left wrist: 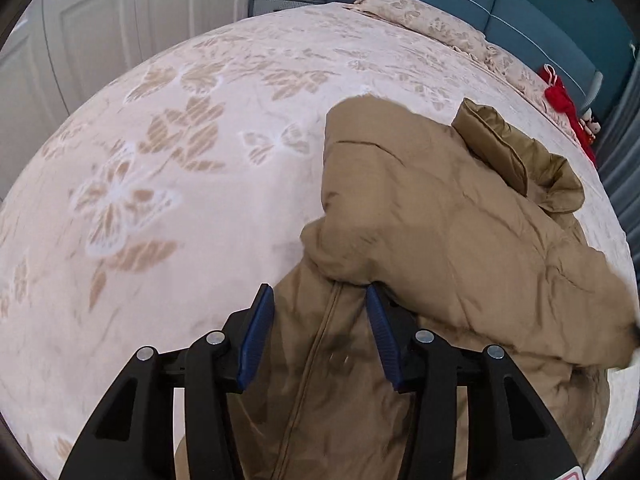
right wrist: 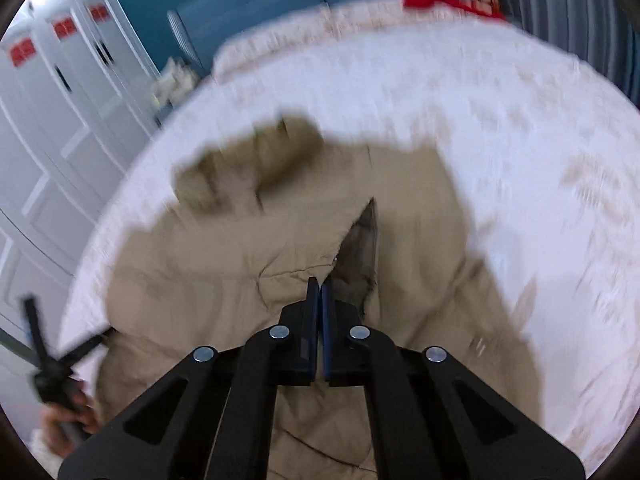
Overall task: Fold large clothes
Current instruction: 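Grasp the coat hem with the left tool while the right tool grasps the hem too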
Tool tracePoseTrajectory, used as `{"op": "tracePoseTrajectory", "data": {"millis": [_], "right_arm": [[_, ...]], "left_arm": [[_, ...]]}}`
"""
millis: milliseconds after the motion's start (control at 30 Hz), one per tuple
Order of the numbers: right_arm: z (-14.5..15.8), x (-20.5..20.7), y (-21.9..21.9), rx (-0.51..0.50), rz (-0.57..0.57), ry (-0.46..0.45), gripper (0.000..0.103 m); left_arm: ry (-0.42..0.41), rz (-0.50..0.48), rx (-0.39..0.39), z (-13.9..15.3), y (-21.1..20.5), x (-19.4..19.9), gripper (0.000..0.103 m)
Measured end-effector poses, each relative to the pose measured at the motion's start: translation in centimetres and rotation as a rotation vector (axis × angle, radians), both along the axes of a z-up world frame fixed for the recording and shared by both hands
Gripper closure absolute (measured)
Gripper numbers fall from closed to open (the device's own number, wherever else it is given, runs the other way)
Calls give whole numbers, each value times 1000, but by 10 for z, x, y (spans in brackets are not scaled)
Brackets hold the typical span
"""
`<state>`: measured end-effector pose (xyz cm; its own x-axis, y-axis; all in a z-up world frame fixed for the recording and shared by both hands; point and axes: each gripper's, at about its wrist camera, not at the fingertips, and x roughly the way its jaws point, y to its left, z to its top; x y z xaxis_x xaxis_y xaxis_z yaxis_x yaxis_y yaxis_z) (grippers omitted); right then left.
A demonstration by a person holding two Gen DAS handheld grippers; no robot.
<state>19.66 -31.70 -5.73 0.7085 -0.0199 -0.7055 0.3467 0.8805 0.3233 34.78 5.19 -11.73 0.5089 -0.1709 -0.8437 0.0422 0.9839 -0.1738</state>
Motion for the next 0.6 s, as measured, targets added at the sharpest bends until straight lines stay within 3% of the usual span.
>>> {"op": "tracePoseTrajectory", "data": {"millis": [100, 167, 233, 333, 500, 600], "right_arm": [[21, -10, -4, -81, -13, -38, 103], [-2, -5, -5, -137, -8, 50, 103], [-44, 0, -9, -107, 0, 156, 103], [-79, -3, -10, -94, -12, 204, 103], [-92, -2, -10, -91, -10, 215, 102], [-85, -4, -11, -80, -7, 221, 101]], "left_arm": [[-8, 24, 40, -4, -5, 12, 64], [3, 48, 51, -9, -5, 17, 65], [19, 73, 45, -16, -2, 20, 66], [14, 87, 59, -21, -3, 18, 66], [3, 90, 101, -24, -6, 16, 64], [5, 92, 104, -17, -2, 10, 61]]}}
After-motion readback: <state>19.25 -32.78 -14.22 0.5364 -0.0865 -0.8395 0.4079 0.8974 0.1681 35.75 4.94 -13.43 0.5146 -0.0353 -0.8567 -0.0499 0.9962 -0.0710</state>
